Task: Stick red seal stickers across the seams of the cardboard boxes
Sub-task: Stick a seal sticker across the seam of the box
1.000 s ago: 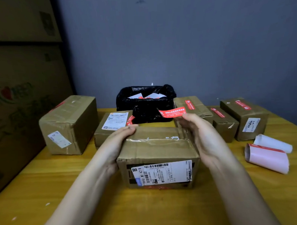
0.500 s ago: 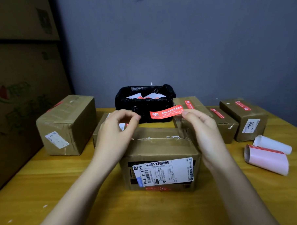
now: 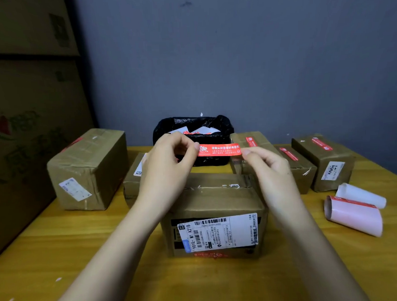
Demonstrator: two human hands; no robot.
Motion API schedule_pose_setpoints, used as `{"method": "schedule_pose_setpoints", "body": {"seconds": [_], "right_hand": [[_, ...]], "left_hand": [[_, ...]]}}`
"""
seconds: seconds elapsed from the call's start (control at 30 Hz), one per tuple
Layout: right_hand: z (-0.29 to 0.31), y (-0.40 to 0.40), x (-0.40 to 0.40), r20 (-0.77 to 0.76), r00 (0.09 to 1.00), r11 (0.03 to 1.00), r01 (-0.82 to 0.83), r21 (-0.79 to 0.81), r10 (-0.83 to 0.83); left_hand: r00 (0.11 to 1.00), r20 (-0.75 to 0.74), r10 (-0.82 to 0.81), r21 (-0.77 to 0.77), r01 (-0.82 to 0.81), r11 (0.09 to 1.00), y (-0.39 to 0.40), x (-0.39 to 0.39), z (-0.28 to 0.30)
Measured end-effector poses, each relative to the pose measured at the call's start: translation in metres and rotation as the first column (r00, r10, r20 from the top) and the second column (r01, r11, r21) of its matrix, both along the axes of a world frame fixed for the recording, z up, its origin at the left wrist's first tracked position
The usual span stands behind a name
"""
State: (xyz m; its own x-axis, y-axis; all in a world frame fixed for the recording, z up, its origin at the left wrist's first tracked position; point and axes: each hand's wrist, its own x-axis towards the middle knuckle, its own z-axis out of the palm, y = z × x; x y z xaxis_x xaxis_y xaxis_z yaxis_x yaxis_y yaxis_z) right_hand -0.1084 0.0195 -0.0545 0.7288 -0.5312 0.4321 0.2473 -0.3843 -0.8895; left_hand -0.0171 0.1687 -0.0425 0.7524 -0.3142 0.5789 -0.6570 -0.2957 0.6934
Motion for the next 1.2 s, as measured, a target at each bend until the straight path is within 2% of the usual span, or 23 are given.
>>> {"method": "schedule_pose_setpoints", "body": {"seconds": [0.07, 0.13, 0.23, 0.4, 0.57, 0.67, 0.77, 0.9, 1.0, 1.1, 1.2], "right_hand": [[-0.005, -0.001, 0.002, -0.008, 0.991, 0.978, 0.128, -0.167, -0.131], [-0.006, -0.002, 0.002, 0.012, 0.978, 0.948, 0.207, -0.243, -0.21], [-0.001, 0.001, 0.002, 0.029, 0.993, 0.977, 0.118, -0.176, -0.114], [0.0, 0.007, 0.005, 0.102, 0.993, 0.988, 0.066, -0.138, -0.052], [-0.005, 0.009, 0.009, 0.121, 0.98, 0.952, 0.185, -0.243, -0.159], [-0.003, 0.006, 0.011, 0.055, 0.988, 0.956, 0.151, -0.252, -0.141], [-0.001, 0.004, 0.012, -0.089, 0.989, 0.947, 0.088, -0.308, -0.121], [-0.001, 0.005, 0.011, -0.264, 0.935, 0.836, 0.057, -0.545, -0.236], [-0.004, 0.008, 0.011, -0.276, 0.903, 0.733, 0.059, -0.678, -0.329], [-0.007, 0.011, 0.01, -0.244, 0.892, 0.654, 0.072, -0.753, -0.38], [-0.007, 0.013, 0.011, -0.269, 0.875, 0.617, 0.042, -0.786, -0.402]], "left_hand": [[0.997, 0.051, 0.06, 0.028, -0.062, 0.998, 0.002, 0.0, -0.002], [0.996, 0.048, 0.076, 0.007, -0.076, 0.997, 0.005, 0.002, -0.003], [0.998, 0.029, 0.057, 0.017, -0.058, 0.998, 0.007, 0.002, -0.002], [0.997, 0.024, 0.078, 0.019, -0.079, 0.997, 0.007, 0.002, -0.002], [0.997, -0.005, 0.075, 0.014, -0.075, 0.997, 0.008, 0.005, -0.003], [0.996, -0.022, 0.081, 0.022, -0.08, 0.997, 0.012, 0.004, -0.004], [0.992, -0.012, 0.125, 0.099, -0.123, 0.987, 0.015, 0.001, -0.006], [0.961, 0.134, 0.243, 0.304, -0.273, 0.913, 0.016, 0.0, -0.012], [0.935, 0.213, 0.283, 0.448, -0.35, 0.823, 0.014, -0.002, -0.017], [0.911, 0.287, 0.297, 0.508, -0.407, 0.759, 0.012, -0.004, -0.022], [0.891, 0.334, 0.308, 0.511, -0.445, 0.735, 0.011, -0.003, -0.024]]}}
